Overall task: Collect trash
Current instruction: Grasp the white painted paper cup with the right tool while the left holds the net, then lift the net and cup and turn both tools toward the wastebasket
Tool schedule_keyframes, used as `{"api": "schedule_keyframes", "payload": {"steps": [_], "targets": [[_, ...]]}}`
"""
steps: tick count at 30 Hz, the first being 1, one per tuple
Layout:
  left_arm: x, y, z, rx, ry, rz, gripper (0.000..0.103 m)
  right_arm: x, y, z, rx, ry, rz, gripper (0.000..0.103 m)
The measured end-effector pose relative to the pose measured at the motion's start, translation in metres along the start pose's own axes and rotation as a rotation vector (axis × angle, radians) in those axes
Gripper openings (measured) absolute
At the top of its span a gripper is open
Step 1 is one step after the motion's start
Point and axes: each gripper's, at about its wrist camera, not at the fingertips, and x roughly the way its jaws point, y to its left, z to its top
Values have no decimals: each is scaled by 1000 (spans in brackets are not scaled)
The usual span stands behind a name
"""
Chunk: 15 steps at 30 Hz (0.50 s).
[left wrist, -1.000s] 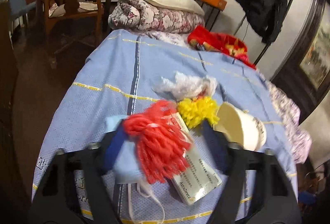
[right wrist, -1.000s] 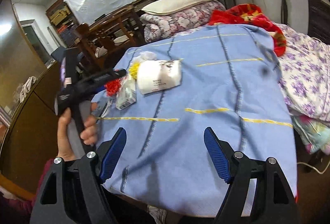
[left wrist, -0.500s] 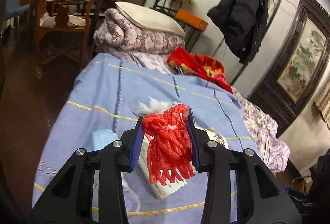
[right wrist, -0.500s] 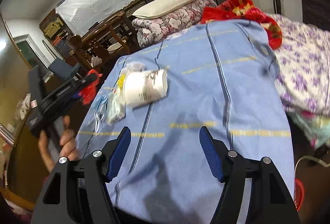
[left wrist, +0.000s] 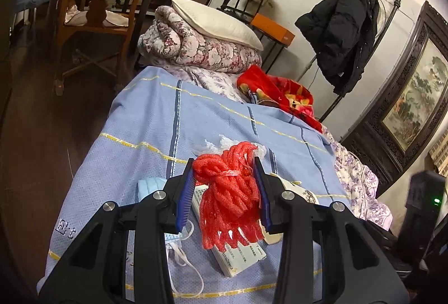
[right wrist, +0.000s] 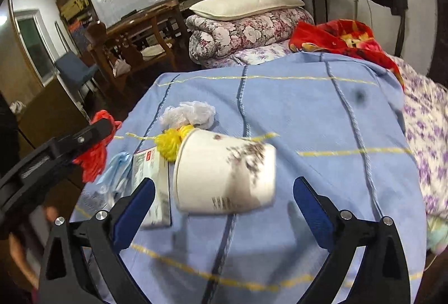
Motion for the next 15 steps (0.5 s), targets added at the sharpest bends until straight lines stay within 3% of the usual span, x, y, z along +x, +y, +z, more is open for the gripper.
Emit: {"api": "schedule_keyframes", "payload": {"steps": [5, 6, 7, 15], "targets": [[2, 0, 0, 1, 3, 3, 40, 27, 8, 1, -15, 38, -29, 96], [3, 0, 0, -1, 5, 3, 40, 29, 7, 0, -15, 39, -36, 84], [3, 0, 0, -4, 8, 1, 40, 29, 5, -1, -7, 37, -24, 83], [-3, -6, -1, 5, -1, -16, 40, -56, -11, -14, 0, -140, -5, 83]]}}
